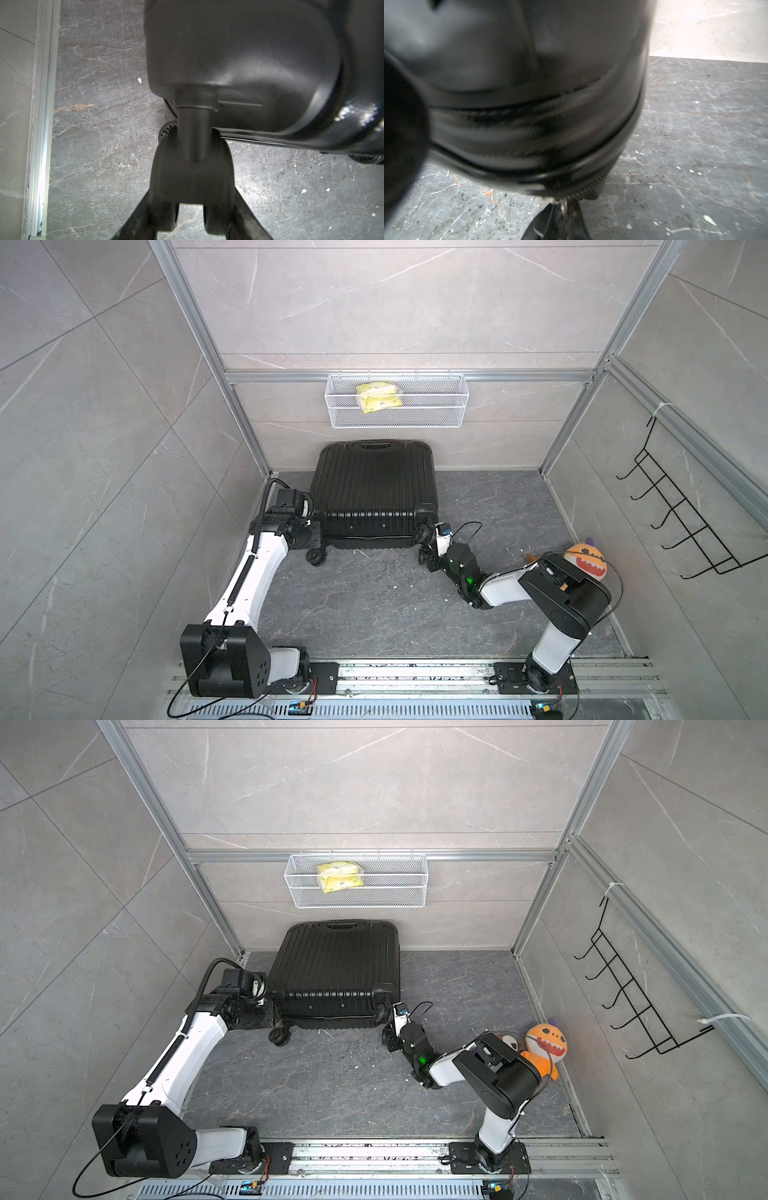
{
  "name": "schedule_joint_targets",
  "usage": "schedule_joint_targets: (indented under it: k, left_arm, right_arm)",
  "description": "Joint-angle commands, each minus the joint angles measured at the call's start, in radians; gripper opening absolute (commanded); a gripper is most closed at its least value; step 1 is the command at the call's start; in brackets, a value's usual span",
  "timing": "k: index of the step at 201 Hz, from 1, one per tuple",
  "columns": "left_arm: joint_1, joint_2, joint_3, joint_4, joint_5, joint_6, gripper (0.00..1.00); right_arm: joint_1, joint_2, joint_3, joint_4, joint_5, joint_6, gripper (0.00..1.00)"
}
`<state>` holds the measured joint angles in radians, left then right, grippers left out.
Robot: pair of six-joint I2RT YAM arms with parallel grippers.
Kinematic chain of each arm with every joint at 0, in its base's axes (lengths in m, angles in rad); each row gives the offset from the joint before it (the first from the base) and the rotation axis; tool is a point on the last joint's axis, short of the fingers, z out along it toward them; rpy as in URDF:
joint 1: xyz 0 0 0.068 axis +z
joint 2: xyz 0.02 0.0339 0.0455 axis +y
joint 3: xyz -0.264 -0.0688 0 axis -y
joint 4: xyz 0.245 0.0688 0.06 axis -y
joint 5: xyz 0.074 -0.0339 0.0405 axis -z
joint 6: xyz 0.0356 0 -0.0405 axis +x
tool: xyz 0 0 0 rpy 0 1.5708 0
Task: Close the suitcase zippers
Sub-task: Zip the zipper on the suitcase.
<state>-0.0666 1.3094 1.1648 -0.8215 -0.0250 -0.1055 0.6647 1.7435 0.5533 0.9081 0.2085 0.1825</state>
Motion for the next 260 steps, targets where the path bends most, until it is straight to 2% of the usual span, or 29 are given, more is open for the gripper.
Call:
schedule_joint_targets:
  k: [1, 35, 83, 126, 160, 234, 241, 260]
  left_arm:
    - [0.019, -0.054, -0.022, 0.027, -0.075, 0.037, 0.00]
    - [0.018, -0.108, -0.071, 0.084, -0.103, 0.077, 0.00]
    - [0.022, -0.202, -0.179, 0.189, 0.000, 0.233, 0.00]
    - [0.033, -0.197, -0.181, 0.184, 0.006, 0.251, 0.00]
    - [0.039, -0.181, -0.169, 0.168, 0.009, 0.260, 0.00]
    - [0.042, -0.210, -0.170, 0.185, 0.002, 0.261, 0.00]
    - [0.042, -0.219, -0.169, 0.194, -0.007, 0.247, 0.15]
    - [0.039, -0.243, -0.134, 0.191, -0.008, 0.169, 0.35]
  right_arm:
    - [-0.061, -0.065, -0.021, -0.085, 0.033, 0.025, 0.00]
    - [-0.130, -0.118, -0.008, -0.205, -0.067, 0.044, 0.00]
    - [-0.208, -0.161, 0.062, -0.380, -0.182, 0.005, 0.00]
    - [-0.283, -0.185, 0.158, -0.592, -0.204, -0.005, 0.00]
    - [-0.339, -0.147, 0.241, -0.687, -0.298, 0.022, 0.00]
    - [-0.361, -0.052, 0.470, -0.949, -0.339, -0.037, 0.00]
    - [-0.361, -0.052, 0.467, -0.949, -0.354, -0.043, 0.00]
    - [-0.361, -0.055, 0.455, -0.941, -0.386, -0.047, 0.00]
